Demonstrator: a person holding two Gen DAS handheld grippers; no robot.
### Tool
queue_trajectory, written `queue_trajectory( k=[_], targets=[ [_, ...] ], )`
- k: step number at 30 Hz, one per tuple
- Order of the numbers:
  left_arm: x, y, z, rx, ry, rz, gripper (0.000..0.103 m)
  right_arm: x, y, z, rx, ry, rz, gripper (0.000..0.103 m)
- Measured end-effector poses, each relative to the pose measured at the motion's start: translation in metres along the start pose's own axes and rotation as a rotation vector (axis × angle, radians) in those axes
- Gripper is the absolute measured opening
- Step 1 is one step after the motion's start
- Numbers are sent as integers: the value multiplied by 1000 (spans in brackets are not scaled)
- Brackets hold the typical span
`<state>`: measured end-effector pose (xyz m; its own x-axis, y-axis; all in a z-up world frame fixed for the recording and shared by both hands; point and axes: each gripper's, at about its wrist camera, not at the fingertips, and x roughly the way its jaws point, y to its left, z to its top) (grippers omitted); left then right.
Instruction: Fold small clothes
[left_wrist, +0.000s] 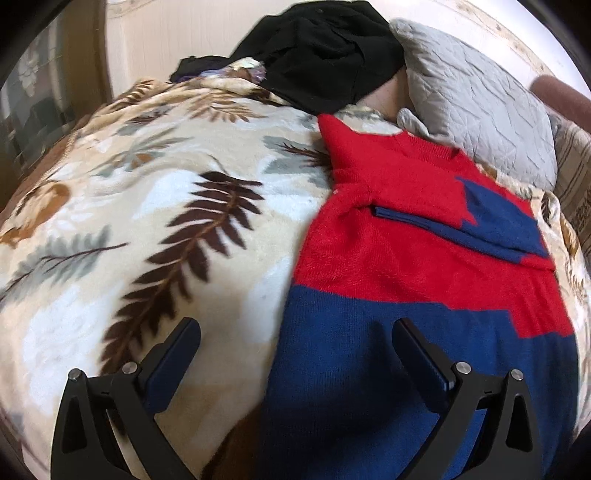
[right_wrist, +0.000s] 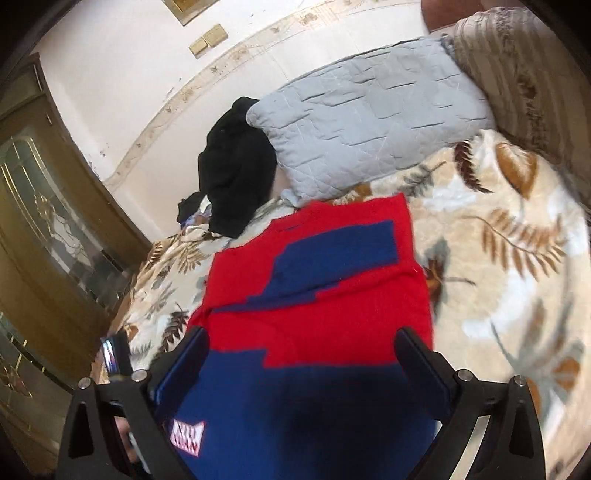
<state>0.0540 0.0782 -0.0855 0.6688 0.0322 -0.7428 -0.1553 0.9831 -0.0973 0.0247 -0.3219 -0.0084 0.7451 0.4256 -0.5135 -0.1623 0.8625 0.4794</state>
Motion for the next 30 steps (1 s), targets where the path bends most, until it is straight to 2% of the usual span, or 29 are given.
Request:
queue_trajectory(
  k=[4,9,15,17,19,23,25,26,28,30],
  targets=[
    [-54,10,-15,-6,-66,-62,103,-18,-19,-31,6,42,-14,102],
    [-97,32,-50,-28,-60,-100,103,-27,-60,-62,111,119,-7,102],
    [-97,26,-85,-29,60,-147,103,-16,-83,-86,214,200,50,102],
    [-95,20,-92,0,78,-134,103,-10,-85,-94,215,229,25,102],
    [-93,18,-95,14,93,-111,103,-8,-87,-101,236,253,41,102],
    [-94,24,-95,-21,115,-122,103,-10,-87,-110,245,275,44,102],
    [-90,23,-99,-1,142,-111,102,-10,-86,-114,249,286,49,101],
    [-90,20,-101,25,146,-98,102,-9,-83,-115,238,298,52,100],
    [-90,17,-104,34,161,-120,90,-7,-75,-118,216,328,52,84],
    [-88,13,-105,39,177,-123,89,-5,-69,-122,190,345,42,81]
  ],
)
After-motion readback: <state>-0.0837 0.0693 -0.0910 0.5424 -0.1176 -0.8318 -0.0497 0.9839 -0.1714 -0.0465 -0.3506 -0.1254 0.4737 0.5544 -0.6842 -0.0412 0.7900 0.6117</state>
